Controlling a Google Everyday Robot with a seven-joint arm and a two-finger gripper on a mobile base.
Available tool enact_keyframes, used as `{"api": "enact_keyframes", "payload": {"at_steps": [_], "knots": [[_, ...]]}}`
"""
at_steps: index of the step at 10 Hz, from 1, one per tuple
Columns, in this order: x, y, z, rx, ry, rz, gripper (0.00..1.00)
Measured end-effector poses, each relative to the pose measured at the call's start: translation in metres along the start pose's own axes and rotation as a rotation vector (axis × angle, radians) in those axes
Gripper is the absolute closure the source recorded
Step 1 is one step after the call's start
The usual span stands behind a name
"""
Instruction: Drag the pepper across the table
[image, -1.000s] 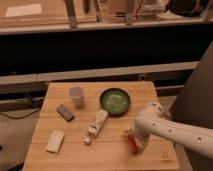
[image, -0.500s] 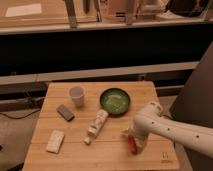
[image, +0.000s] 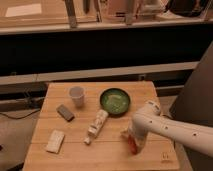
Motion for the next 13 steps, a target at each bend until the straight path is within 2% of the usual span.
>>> {"api": "enact_keyframes", "payload": {"at_steps": [1,3,4,6,7,10,13], "knots": [[0.0,0.0,0.001,0.003,-0.006,-0.004,0.43],[0.0,-0.001,0.002,0.004,-0.01,-0.011,0.6],[-0.001,-0.002,0.003,0.002,-0.01,-0.018,0.74],[0.0,-0.004,0.002,0.005,-0.01,-0.029,0.92],[0.002,-0.004,0.002,0.004,-0.013,-0.03,0.96],[0.026,-0.004,0.001,0.002,-0.018,-0.038,0.96],[0.03,-0.009,0.001,0.002,-0.022,-0.048,0.96]]}}
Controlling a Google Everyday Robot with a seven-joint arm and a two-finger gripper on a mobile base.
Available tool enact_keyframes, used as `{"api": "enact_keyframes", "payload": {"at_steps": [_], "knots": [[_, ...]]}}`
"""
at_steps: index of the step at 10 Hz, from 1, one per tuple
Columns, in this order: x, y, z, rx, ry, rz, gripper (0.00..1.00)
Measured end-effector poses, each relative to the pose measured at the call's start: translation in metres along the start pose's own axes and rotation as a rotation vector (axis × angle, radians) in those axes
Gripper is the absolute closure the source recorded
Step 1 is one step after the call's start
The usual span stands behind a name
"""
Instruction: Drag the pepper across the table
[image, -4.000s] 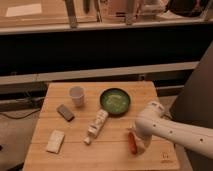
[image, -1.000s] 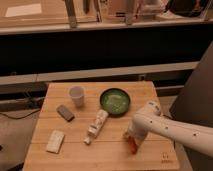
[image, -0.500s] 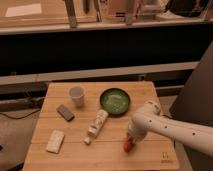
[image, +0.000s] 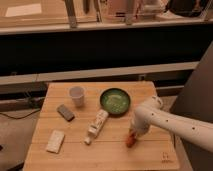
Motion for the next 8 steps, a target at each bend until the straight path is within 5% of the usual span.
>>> {"api": "enact_keyframes", "payload": {"at_steps": [8], "knots": [[0.008,-0.0131,0.0021,0.003,-0.014,-0.021,0.96]]}}
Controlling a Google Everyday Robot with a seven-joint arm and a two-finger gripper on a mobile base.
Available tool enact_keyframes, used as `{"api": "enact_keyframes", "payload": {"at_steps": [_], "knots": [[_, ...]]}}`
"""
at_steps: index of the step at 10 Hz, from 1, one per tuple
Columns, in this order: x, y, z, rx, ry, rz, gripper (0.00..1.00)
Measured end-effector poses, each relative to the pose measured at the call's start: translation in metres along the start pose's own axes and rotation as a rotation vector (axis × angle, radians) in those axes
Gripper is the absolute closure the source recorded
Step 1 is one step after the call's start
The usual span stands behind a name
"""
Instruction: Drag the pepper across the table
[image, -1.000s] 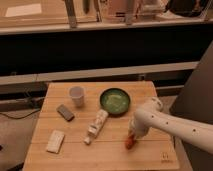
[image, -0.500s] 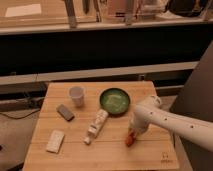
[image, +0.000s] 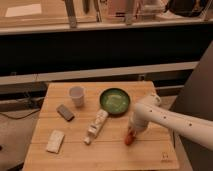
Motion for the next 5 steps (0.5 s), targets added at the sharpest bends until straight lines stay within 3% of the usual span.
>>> {"api": "enact_keyframes", "payload": {"at_steps": [5], "knots": [[0.012,0.0,0.0,0.013,-0.016,0.006,0.96]]}}
